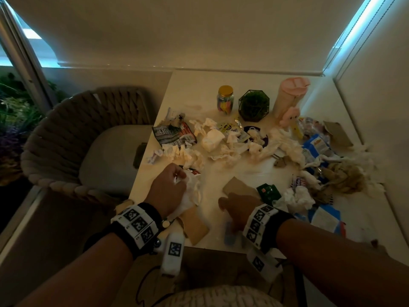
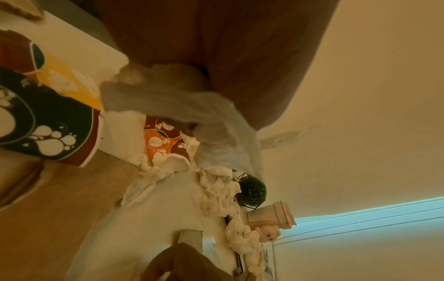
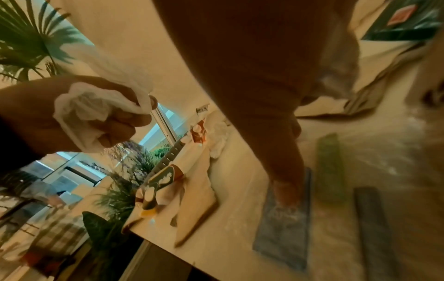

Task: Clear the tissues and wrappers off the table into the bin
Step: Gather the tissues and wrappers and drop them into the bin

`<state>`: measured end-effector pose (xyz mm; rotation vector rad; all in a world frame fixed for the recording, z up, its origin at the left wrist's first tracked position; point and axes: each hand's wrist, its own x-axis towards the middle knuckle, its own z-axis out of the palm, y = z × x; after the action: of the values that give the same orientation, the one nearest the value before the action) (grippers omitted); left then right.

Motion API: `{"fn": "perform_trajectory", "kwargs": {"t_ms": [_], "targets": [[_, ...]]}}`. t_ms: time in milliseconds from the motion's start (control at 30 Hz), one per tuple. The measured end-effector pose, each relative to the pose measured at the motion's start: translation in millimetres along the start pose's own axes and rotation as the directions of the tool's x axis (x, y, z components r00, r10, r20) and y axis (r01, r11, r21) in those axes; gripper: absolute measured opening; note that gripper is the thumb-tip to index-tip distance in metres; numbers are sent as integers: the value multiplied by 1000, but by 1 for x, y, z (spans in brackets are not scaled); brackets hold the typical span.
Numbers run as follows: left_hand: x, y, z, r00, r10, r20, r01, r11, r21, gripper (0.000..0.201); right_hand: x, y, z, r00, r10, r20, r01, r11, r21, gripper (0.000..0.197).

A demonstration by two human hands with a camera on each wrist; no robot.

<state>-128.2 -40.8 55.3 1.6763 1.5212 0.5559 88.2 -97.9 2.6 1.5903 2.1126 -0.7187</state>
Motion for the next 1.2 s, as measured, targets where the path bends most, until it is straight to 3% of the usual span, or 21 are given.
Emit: {"fn": "perform_trajectory", "kwargs": {"t_ms": [300, 433, 567, 633, 700, 767, 833, 967, 1067, 1200], "targets": [[-3, -12, 4, 999, -41, 29, 40, 999, 32, 18, 16, -9, -7, 999, -34, 19, 34, 999, -7, 23], [-2, -16, 0, 997, -70, 34, 71, 997, -35, 12, 11, -2, -33, 996, 55, -64, -37, 966, 257, 23], [-1, -21, -8, 987, -162, -17, 158, 978, -138, 15, 11, 15, -59, 955, 238, -179, -102, 825, 556, 6], [-1, -23, -14, 980, -196, -20, 188, 963, -194, 20, 13, 23, -68, 940, 292, -176, -126, 778, 615, 11], [-2, -25, -21, 976, -218, 6, 213, 950, -228, 41, 15, 33, -73, 936, 301, -185, -158, 825, 543, 13], [-3, -28, -28, 973, -228, -24, 220, 956, -194, 56, 18, 40, -69, 919, 348, -183, -223, 845, 487, 34], [-5, -32, -34, 969, -242, -41, 228, 951, -206, 67, 20, 44, -62, 904, 398, -155, -273, 817, 508, 42], [-7, -44, -45, 945, -327, -23, 313, 921, -233, 52, 27, 47, -55, 915, 391, -95, -317, 845, 430, 49], [-10, -54, -53, 929, -368, -43, 351, 912, -211, 40, 30, 46, -48, 912, 410, -17, -378, 856, 351, 69], [-14, -64, -62, 944, -319, -91, 320, 947, 0, 30, 40, 46, -36, 907, 422, -3, -406, 875, 264, 66]]}}
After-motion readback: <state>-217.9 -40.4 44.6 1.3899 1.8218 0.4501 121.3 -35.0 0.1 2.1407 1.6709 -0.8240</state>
